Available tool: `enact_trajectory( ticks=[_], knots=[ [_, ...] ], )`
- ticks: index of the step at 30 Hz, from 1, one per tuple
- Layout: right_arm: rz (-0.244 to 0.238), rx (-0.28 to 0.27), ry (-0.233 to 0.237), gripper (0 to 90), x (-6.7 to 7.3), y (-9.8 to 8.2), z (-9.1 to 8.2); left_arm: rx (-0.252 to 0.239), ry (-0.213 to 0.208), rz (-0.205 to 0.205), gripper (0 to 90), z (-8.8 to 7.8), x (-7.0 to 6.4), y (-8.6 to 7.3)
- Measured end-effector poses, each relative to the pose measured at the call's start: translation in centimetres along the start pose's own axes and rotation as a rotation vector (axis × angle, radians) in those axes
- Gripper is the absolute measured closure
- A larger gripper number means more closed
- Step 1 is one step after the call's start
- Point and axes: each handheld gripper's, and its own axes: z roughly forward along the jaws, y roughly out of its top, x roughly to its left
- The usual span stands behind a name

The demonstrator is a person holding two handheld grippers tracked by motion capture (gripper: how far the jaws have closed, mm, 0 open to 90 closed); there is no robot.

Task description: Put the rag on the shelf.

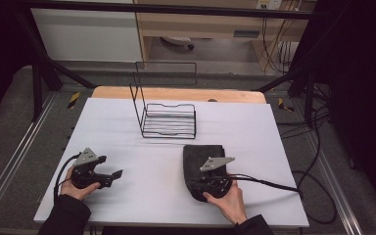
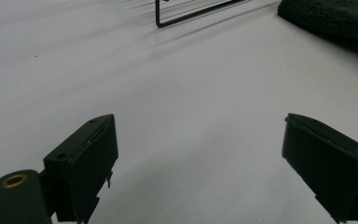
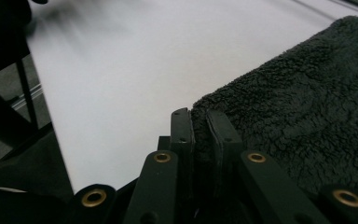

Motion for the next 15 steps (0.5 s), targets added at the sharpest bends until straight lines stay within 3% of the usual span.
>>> enact_trajectory(
  ticks=[9,12,15],
  knots=[
    [-0.036,0.025,0.099,82.4,2.7,0.3,2.0,0.0,-0.001,-0.001,10.2,0.0,0.0,0.0],
    [-0.048,0.059,0.101,80.9,2.7,0.0,2.8,0.002,-0.003,-0.002,10.2,0.0,0.0,0.0],
    [-0.036,0.05,0.118,73.7,2.3,-0.1,3.2,0.007,-0.007,0.0,9.9,0.0,-0.1,0.0]
  ],
)
